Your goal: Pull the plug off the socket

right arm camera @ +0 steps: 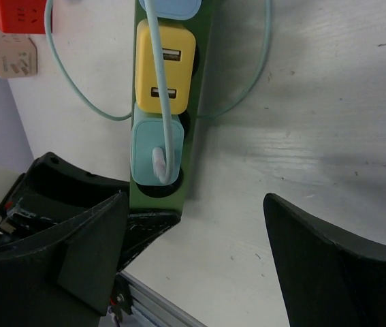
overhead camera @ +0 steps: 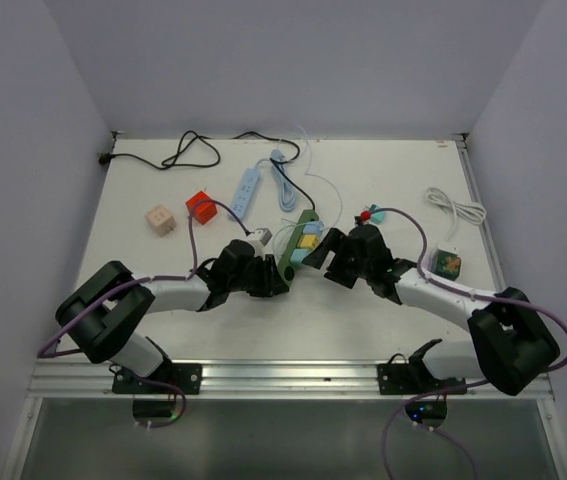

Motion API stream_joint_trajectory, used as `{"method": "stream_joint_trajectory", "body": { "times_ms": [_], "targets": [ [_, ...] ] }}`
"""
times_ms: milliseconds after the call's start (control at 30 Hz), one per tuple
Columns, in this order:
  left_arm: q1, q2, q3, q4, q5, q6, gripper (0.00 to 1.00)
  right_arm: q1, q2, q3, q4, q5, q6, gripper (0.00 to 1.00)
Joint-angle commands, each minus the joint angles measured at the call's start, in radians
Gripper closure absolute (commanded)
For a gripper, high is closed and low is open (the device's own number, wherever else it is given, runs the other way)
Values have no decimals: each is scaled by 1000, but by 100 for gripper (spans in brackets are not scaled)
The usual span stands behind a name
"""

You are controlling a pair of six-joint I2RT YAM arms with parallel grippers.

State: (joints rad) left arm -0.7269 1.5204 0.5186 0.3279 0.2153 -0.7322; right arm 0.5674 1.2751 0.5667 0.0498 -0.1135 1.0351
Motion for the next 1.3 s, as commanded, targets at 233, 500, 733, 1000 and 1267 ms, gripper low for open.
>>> {"method": "stream_joint_trajectory", "body": {
  "times_ms": [233, 500, 733, 1000, 1267],
  "targets": [
    [1, -11, 20, 123, 41, -3, 100, 103, 170, 125, 150, 94, 69, 24],
    [1, -12, -5, 140, 45, -3, 100, 109, 185, 98, 182, 172, 97, 45],
    [1, -11, -11, 145, 39, -4, 100, 115, 161, 75, 199, 175, 111, 100],
    [-65, -19, 101, -128, -273, 122, 100, 156, 76, 150, 47, 259, 26, 100],
    [-37, -9, 20, -43, -141, 24, 100, 167, 23, 113, 53, 311, 14, 100]
  ]
}}
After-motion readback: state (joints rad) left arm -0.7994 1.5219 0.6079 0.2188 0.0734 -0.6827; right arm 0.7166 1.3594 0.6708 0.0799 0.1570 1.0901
